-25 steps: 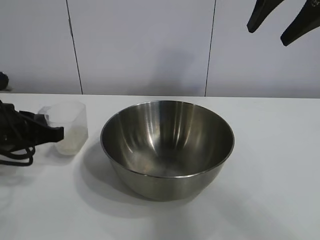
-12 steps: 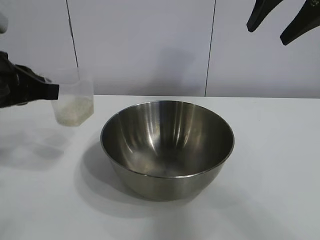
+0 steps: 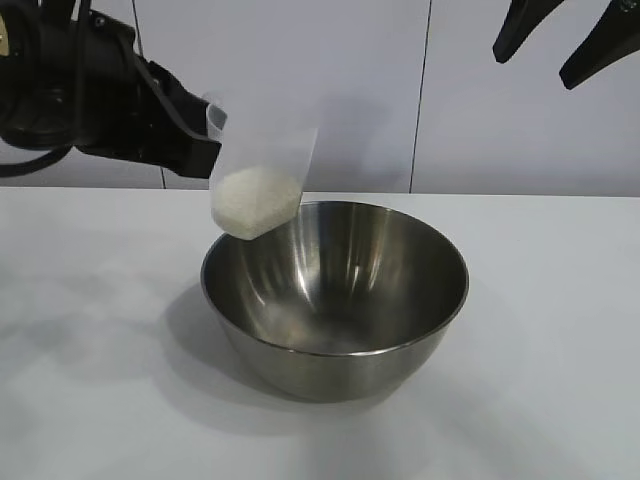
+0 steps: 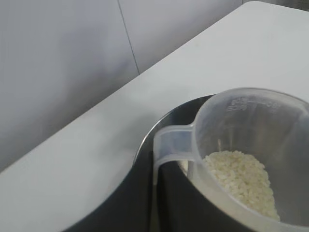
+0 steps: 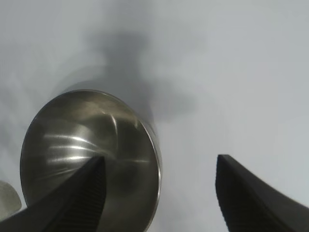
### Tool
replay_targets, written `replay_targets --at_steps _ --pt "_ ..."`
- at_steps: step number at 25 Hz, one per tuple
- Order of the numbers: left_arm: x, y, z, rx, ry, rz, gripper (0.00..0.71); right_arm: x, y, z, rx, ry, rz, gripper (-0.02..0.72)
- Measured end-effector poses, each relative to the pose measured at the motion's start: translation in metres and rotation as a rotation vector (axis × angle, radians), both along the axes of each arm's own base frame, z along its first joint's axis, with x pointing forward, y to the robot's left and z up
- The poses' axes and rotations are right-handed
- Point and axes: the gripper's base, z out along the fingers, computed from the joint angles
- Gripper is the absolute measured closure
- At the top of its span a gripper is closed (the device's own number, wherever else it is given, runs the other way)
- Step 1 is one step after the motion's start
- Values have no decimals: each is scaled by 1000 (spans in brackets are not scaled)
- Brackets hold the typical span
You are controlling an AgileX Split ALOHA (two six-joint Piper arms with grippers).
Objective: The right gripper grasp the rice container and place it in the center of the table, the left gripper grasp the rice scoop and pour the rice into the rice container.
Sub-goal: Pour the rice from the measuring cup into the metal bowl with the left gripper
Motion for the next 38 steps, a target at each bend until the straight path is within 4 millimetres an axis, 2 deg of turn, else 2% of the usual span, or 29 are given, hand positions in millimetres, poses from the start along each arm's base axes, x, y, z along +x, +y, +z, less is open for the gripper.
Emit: replay_targets --at_steps 6,11,22,30,38 --pt "25 -18 -18 79 -14 -25 701 0 1 0 9 -2 -1 251" --pt "33 -33 -23 223 -138 -107 701 0 1 0 10 -3 -2 251" --pt "20 -54 -23 667 -563 -286 701 0 1 1 12 -6 -3 251" --pt "14 -63 -14 1044 -897 -252 701 1 1 1 12 -9 -4 251" --pt "8 -68 -10 1237 -1029 -237 701 1 1 1 12 -12 -5 251"
